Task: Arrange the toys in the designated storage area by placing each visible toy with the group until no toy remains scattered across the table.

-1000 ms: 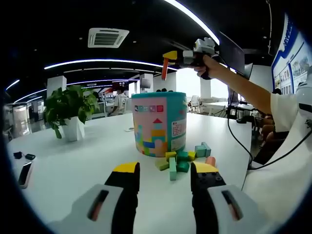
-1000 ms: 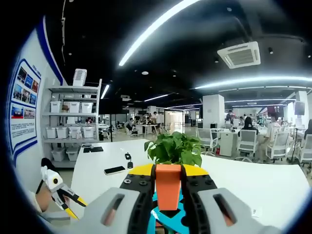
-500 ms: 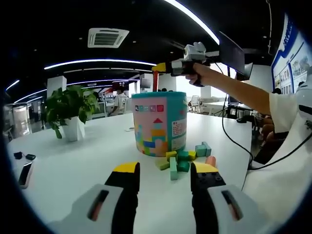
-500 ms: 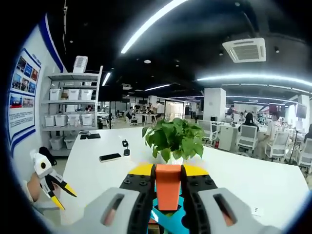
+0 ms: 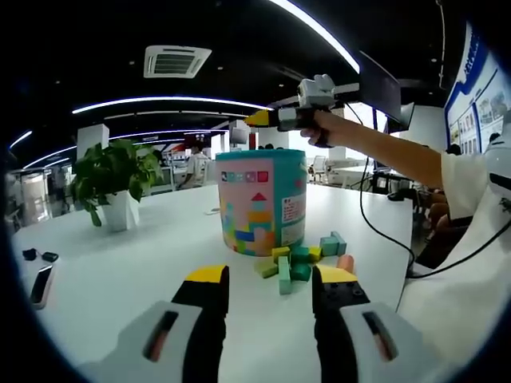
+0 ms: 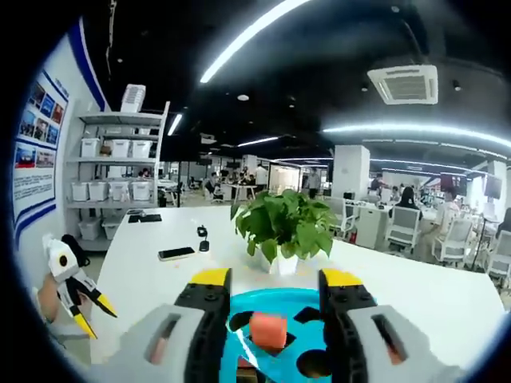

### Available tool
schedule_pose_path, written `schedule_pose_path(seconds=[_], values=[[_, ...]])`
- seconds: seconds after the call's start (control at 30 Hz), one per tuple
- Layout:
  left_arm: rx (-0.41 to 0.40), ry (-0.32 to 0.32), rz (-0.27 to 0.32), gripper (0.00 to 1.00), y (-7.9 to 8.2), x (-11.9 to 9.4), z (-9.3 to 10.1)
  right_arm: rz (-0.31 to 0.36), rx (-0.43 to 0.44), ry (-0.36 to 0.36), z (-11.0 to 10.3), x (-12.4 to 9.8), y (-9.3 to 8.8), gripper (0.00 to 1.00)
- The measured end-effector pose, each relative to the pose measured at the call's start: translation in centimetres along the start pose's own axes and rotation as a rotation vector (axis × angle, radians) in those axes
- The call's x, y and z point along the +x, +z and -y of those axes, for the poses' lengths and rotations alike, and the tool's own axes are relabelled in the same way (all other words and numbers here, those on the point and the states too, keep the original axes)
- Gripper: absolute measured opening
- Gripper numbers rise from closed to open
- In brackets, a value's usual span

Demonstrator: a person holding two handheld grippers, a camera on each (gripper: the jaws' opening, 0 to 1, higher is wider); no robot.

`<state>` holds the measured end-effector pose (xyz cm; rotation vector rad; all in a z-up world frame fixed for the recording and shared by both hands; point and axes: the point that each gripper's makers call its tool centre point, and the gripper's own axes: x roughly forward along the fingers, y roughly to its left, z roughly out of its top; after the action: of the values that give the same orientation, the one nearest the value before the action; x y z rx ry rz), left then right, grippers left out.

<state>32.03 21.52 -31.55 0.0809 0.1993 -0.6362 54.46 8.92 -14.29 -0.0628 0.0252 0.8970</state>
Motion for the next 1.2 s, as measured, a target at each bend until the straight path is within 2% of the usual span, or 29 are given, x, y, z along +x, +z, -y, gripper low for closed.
schedule_pose_path(seconds=[0.03,0.17,0.3,0.37,0.43,0.47,0.5,0.53,0.6,0.67,0.7,0.8,0.97,1.1,1.2], values=[[0.000,0.000,0.000,0.42,0.0,0.0,0.0,0.008,0.014,-0.018,0.4,-0.2,0.5,0.62],[0.000,0.000,0.002,0.42,0.1,0.0,0.0,0.043,-0.072,-0.056,0.9,-1.2,1.9,0.66],[0.001,-0.003,0.001,0.42,0.0,0.1,0.1,0.047,-0.110,-0.024,0.0,-2.4,2.2,0.65],[-0.002,-0.004,-0.002,0.42,-0.2,0.1,0.0,0.058,-0.130,-0.013,-0.4,-3.1,2.4,0.61],[-0.006,-0.001,-0.003,0.42,-0.3,0.2,-0.1,0.066,-0.134,-0.005,-0.8,-4.4,2.6,0.48],[-0.006,0.000,-0.002,0.42,-0.3,0.2,-0.1,0.076,-0.152,0.002,-1.1,-5.0,2.7,0.46],[-0.007,0.001,-0.003,0.42,-0.3,0.2,-0.2,0.085,-0.188,-0.029,-0.7,-5.7,3.0,0.47],[-0.008,0.003,-0.004,0.42,-0.3,0.2,-0.2,0.077,-0.214,-0.049,-0.5,-6.3,2.9,0.47],[-0.008,0.005,-0.002,0.42,-0.2,0.1,-0.2,0.083,-0.225,-0.037,-1.1,-7.4,2.8,0.45],[-0.011,0.004,0.002,0.42,-0.1,0.1,-0.1,0.089,-0.203,-0.040,-1.2,-8.3,2.9,0.42],[-0.010,0.005,0.006,0.42,0.0,0.1,0.0,0.061,-0.188,-0.038,-1.3,-8.9,2.5,0.42],[-0.013,0.005,0.015,0.42,0.3,0.1,0.2,0.043,-0.187,-0.024,-1.8,-10.3,2.0,0.49],[-0.015,0.004,0.023,0.43,0.5,0.0,0.2,0.059,-0.186,-0.012,-2.3,-12.9,1.9,0.45],[-0.022,0.009,0.021,0.43,0.4,0.0,-0.1,0.021,-0.267,0.031,-3.7,-14.3,0.6,0.38],[-0.020,0.010,0.021,0.43,0.4,0.0,-0.1,-0.008,-0.309,0.034,-4.5,-15.2,-0.5,0.37]])
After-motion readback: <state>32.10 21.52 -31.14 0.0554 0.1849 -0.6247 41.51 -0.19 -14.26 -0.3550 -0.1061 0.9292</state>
